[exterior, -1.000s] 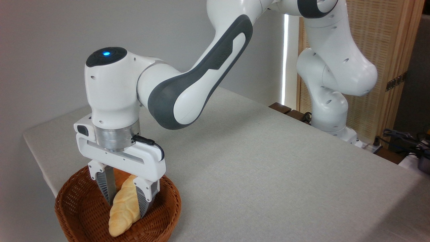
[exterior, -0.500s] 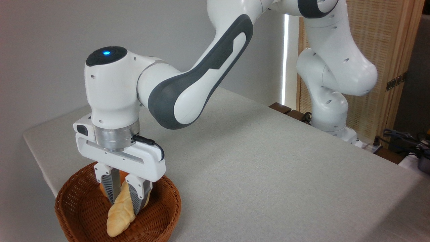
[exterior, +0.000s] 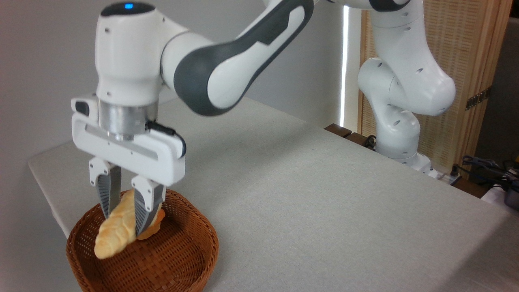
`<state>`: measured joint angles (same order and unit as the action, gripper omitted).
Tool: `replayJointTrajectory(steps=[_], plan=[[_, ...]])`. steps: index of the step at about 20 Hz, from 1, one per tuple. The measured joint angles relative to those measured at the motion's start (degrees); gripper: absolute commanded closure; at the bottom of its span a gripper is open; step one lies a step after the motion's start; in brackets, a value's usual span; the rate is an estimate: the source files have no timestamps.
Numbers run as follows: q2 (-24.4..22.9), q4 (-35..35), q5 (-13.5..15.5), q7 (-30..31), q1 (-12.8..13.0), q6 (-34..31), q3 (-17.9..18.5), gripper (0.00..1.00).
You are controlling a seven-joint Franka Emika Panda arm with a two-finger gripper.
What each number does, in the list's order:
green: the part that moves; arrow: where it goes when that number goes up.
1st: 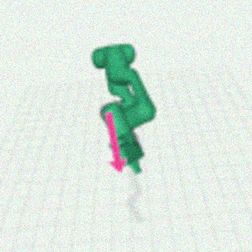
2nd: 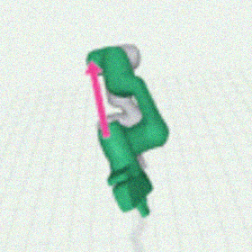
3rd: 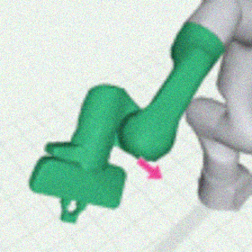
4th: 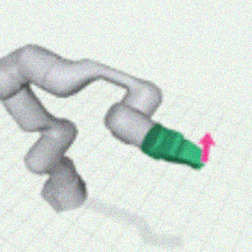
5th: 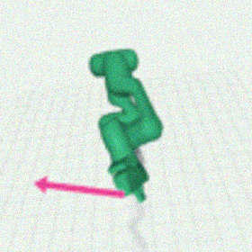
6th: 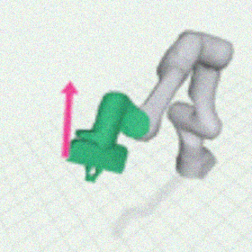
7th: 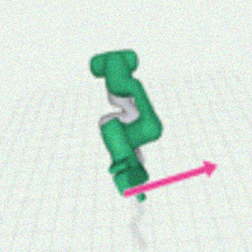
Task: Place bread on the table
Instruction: 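Lift the held bread out of the basket and move it over the table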
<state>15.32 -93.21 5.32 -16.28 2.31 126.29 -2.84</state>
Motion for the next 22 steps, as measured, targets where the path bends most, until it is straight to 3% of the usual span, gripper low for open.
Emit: replayJointTrajectory(steps=[11, 20, 22], plan=[[-7.8, -1.0, 0.0, -9.8, 0.1, -17.8, -2.1, 0.36], [-16.2, -14.1, 0.0, -16.6, 0.7, -19.3, -4.5, 0.34], [-17.6, -16.6, 0.0, -17.1, 1.4, -19.3, -4.8, 0.26]])
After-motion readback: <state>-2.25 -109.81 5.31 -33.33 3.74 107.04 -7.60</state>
